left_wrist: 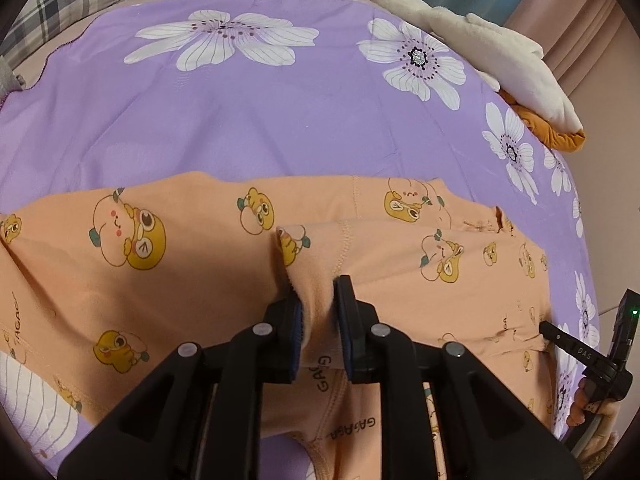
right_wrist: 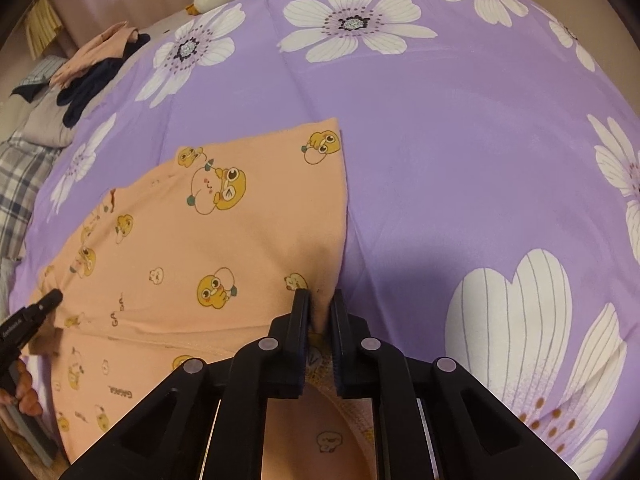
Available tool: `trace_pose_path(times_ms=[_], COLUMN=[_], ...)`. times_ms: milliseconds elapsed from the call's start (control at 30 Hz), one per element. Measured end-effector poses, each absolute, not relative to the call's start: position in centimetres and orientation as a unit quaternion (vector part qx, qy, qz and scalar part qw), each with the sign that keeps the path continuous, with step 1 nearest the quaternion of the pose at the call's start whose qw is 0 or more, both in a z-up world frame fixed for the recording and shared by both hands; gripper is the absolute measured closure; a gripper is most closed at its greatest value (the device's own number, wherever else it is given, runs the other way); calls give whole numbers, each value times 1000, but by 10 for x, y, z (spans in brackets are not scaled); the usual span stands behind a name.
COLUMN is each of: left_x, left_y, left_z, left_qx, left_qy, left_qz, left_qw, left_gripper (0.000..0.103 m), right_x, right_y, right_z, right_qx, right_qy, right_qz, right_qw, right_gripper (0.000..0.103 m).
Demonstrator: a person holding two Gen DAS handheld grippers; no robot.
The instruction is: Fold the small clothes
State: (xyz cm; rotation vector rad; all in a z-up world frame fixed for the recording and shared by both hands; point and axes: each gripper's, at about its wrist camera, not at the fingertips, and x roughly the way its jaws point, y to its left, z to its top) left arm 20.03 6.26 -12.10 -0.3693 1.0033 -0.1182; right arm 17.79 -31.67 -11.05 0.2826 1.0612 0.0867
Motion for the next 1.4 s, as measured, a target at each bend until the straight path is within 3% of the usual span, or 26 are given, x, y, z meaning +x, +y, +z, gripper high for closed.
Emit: trace_pose_path(times_ms=[300, 1400], left_x=[197, 197], left_y=[67, 83], left_z=[-117, -125], left_qx=[-178, -218], left_qy=[482, 493], left_qz=[-61, -58], left_qw=[856, 840], left_gripper=[77, 74], right_x=[177, 178], right_y=[-315, -311], right_z=[-111, -110], right_qx=[127, 118], right_qy=[501, 496], right_qz=[39, 29], right_qw=[855, 860], right_gripper=[93, 93])
